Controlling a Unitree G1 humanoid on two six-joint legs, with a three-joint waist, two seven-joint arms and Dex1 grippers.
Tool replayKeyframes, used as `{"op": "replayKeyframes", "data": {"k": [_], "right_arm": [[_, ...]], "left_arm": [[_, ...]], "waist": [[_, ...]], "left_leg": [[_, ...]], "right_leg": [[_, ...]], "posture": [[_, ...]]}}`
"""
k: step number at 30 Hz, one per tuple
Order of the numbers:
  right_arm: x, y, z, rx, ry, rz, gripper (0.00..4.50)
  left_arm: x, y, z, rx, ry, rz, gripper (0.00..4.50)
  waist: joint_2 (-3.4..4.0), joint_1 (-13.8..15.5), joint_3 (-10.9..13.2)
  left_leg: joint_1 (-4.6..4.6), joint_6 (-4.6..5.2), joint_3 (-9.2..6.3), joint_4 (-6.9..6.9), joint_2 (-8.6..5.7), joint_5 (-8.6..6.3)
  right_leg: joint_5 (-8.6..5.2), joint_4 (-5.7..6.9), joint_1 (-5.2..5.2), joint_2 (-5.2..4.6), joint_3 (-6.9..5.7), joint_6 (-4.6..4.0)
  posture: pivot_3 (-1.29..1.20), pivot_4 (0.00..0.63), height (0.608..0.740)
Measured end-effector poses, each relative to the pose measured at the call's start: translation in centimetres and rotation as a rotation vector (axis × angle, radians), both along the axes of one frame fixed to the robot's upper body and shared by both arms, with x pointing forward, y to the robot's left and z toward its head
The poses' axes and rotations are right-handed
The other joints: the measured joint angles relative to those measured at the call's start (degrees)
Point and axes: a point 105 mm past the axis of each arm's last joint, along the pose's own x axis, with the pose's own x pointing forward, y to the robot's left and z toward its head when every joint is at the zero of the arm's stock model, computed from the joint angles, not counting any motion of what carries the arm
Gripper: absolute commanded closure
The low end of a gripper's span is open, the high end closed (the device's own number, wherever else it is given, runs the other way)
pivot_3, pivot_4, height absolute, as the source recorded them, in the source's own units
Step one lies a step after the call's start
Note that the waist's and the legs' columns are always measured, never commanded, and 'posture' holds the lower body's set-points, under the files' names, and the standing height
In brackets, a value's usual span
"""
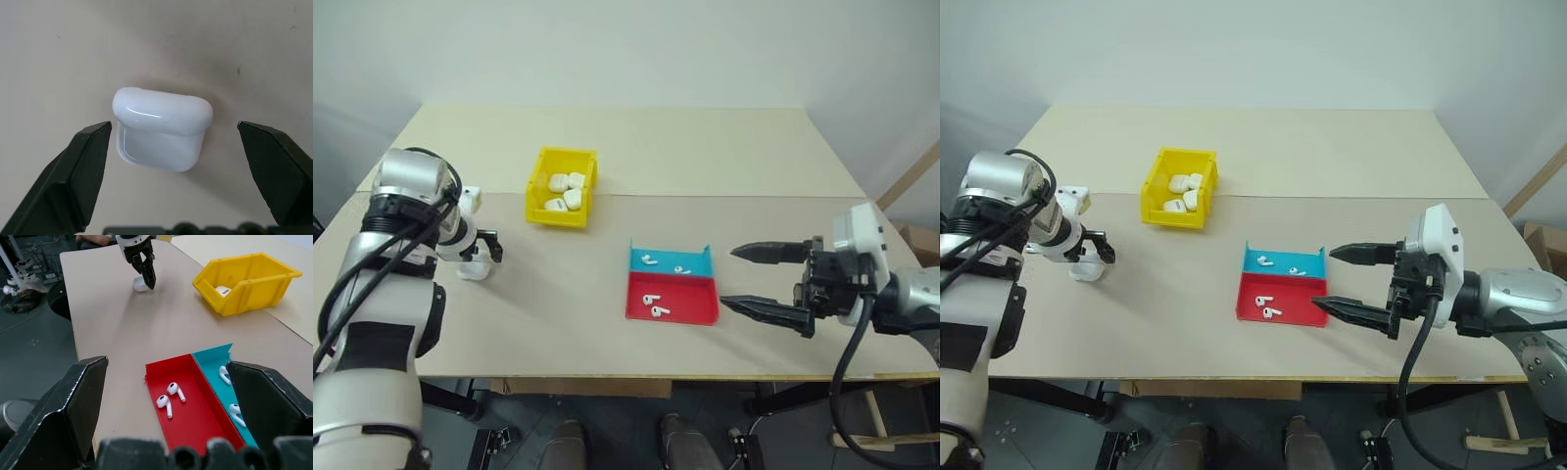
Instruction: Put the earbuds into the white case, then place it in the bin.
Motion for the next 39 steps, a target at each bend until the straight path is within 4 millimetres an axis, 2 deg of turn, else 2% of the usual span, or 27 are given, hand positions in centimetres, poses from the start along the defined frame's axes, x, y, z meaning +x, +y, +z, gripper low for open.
{"op": "replayKeyframes", "data": {"k": [8, 13, 26, 29, 32, 39], "right_arm": [[-0.2, -0.1, -0.2, -0.004, 0.001, -0.007, 0.01], [-0.2, -0.1, -0.2, -0.005, 0.000, -0.014, 0.01], [-0.3, -0.1, 0.0, -0.009, -0.017, -0.025, 0.01], [-0.4, -0.1, 0.1, -0.011, -0.023, -0.024, 0.00], [-0.6, -0.1, -0.1, -0.013, -0.018, -0.028, 0.00], [-0.7, -0.2, -0.3, -0.015, -0.009, -0.032, 0.00]], "left_arm": [[-0.3, 0.1, -0.4, -0.007, 0.023, -0.003, 0.00], [-0.7, 0.6, -1.5, -0.018, 0.054, 0.022, 0.00], [-0.2, 0.7, -2.0, -0.032, 0.025, 0.012, 0.00], [-0.1, 0.6, -2.0, -0.038, 0.021, 0.003, 0.61], [0.0, 0.3, -2.0, -0.046, 0.018, -0.012, 1.59], [-0.1, 0.7, -1.6, -0.026, -0.004, -0.044, 1.67]], "waist": [[-0.01, 0.01, 0.00], [-0.01, -0.06, -0.01], [0.00, 0.08, -0.10], [-0.01, 0.15, -0.11], [-0.04, 0.08, -0.13], [-0.04, -0.17, -0.13]], "left_leg": [[-0.02, 0.00, -0.01, 0.00, 0.00, 0.00], [0.03, 0.00, -0.01, 0.00, 0.00, 0.00], [0.12, 0.00, -0.01, 0.01, -0.02, 0.00], [0.13, 0.00, -0.02, 0.02, -0.02, 0.01], [0.12, -0.01, -0.02, 0.02, -0.02, 0.01], [0.05, 0.00, -0.02, 0.02, 0.00, 0.01]], "right_leg": [[0.00, 0.00, 0.00, 0.00, 0.00, 0.01], [0.00, 0.04, 0.00, 0.00, 0.00, 0.00], [0.00, 0.09, 0.09, -0.01, 0.00, 0.01], [0.00, 0.14, 0.09, -0.01, 0.00, 0.01], [-0.01, 0.14, 0.08, -0.01, 0.01, 0.01], [-0.01, 0.13, 0.00, 0.01, 0.01, 0.01]], "posture": [[0.00, 0.150, 0.740], [0.00, 0.150, 0.740], [0.00, 0.150, 0.740], [0.00, 0.150, 0.740], [0.00, 0.150, 0.740], [0.00, 0.150, 0.740]]}}
